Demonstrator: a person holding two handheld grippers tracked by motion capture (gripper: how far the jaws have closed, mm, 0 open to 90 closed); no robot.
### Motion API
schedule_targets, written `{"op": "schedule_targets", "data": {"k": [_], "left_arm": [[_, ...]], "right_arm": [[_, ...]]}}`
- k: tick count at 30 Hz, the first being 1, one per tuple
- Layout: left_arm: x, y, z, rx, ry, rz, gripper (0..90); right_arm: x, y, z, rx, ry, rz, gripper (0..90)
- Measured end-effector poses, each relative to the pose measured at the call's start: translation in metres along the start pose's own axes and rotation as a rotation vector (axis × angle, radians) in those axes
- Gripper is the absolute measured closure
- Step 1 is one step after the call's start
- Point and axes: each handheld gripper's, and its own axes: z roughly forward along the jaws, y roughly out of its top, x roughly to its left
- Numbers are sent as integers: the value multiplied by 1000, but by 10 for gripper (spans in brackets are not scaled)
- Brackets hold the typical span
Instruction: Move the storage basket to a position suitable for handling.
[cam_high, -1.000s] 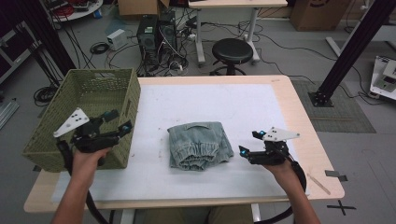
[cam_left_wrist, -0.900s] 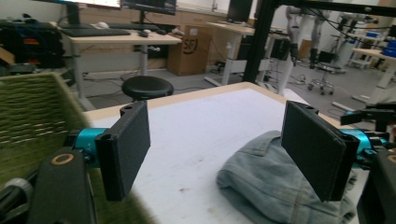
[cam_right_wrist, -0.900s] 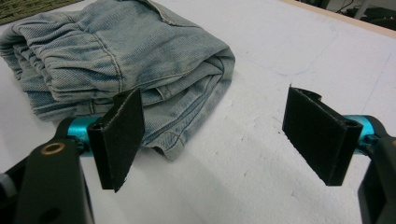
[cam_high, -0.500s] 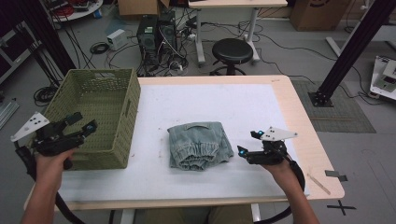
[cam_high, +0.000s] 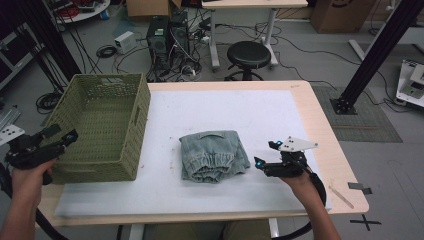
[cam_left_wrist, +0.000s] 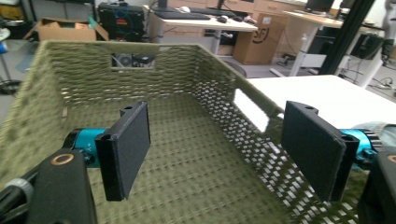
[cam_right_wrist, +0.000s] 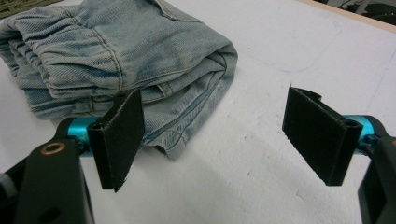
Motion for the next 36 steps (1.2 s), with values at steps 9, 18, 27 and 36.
{"op": "schedule_targets", "data": {"k": [9, 18, 27, 36], "left_arm": [[27, -11, -9, 24, 73, -48, 246], [47, -18, -15, 31, 134, -83, 247], [51, -19, -17, 8, 163, -85, 265], [55, -14, -26, -36, 213, -76, 259]], "right_arm": [[2, 1, 2, 12, -2, 1, 217], [3, 1, 5, 27, -3, -2, 217], [4, 3, 6, 27, -1, 3, 218], [4, 2, 6, 28, -5, 4, 217]]}}
